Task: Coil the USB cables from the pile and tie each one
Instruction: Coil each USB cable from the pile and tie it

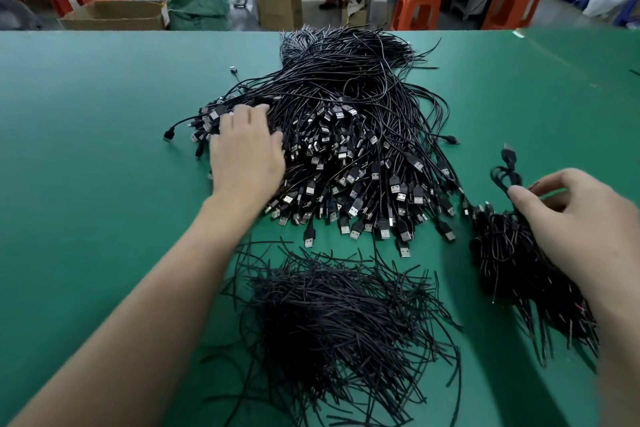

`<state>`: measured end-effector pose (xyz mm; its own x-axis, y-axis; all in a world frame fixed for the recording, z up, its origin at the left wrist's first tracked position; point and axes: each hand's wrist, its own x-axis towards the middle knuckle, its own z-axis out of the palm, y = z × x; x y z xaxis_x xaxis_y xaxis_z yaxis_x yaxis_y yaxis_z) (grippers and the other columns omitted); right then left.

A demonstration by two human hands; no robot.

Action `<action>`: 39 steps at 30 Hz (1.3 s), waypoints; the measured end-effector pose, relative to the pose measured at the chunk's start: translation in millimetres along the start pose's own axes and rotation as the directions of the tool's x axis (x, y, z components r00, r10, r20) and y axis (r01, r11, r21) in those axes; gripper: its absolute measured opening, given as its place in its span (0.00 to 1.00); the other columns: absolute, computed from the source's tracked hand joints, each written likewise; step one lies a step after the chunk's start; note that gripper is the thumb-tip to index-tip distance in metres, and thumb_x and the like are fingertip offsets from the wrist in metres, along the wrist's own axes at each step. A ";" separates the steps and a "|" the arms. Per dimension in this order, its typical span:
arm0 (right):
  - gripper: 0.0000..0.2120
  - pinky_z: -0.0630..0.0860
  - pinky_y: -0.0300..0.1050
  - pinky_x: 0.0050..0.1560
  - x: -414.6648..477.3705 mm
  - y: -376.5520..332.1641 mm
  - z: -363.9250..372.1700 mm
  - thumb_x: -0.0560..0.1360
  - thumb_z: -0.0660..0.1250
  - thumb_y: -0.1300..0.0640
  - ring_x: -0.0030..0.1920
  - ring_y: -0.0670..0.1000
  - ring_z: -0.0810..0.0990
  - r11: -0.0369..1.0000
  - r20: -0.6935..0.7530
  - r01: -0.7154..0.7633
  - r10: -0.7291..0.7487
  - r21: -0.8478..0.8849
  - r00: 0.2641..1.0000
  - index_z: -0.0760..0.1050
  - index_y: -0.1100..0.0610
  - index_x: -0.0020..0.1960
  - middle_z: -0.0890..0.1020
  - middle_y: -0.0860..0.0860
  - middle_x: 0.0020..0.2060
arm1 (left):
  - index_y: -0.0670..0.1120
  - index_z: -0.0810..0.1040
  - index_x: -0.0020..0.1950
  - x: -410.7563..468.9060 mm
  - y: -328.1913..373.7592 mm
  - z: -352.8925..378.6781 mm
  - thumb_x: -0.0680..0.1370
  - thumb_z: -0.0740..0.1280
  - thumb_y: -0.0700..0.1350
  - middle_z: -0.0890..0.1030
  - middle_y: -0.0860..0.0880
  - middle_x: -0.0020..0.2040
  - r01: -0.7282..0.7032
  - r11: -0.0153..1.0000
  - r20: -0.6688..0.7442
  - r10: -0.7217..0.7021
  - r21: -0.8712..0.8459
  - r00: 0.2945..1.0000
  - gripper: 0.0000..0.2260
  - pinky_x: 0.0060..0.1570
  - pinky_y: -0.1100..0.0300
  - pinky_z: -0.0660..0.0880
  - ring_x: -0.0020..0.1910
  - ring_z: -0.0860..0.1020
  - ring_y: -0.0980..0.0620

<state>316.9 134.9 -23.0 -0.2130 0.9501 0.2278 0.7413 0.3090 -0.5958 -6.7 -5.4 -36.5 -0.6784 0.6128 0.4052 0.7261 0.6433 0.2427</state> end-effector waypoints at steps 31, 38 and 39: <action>0.23 0.73 0.40 0.22 -60.7 -89.6 36.4 0.84 0.59 0.47 0.27 0.49 0.79 0.355 0.723 -0.648 -0.134 0.674 0.678 0.87 0.60 0.48 0.83 0.53 0.36 | 0.57 0.88 0.51 -119.0 76.2 -90.8 0.72 0.80 0.50 0.84 0.63 0.40 -0.121 0.733 0.423 0.510 -0.670 0.749 0.09 0.44 0.67 0.77 0.37 0.80 0.62; 0.14 0.60 0.34 0.21 -60.7 -89.8 23.3 0.84 0.60 0.52 0.25 0.43 0.60 0.297 0.717 -0.653 -0.291 0.697 0.634 0.80 0.58 0.49 0.64 0.45 0.26 | 0.51 0.81 0.65 -95.0 50.4 -88.7 0.83 0.65 0.38 0.81 0.58 0.60 -0.334 0.715 0.000 0.423 -0.614 0.906 0.14 0.63 0.65 0.71 0.62 0.77 0.60; 0.15 0.58 0.35 0.22 -62.9 -91.7 20.6 0.84 0.60 0.51 0.25 0.43 0.59 0.337 0.715 -0.631 -0.332 0.699 0.615 0.80 0.56 0.45 0.62 0.45 0.26 | 0.49 0.77 0.71 -91.1 48.4 -84.2 0.83 0.64 0.37 0.78 0.56 0.66 -0.372 0.734 -0.033 0.431 -0.568 0.902 0.17 0.69 0.62 0.68 0.68 0.73 0.58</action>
<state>249.2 47.7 1.4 -0.8325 0.5113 -0.2131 -0.0606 -0.4664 -0.8825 99.6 -68.7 12.5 -0.2948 0.8151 0.4988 0.8490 -0.0162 0.5282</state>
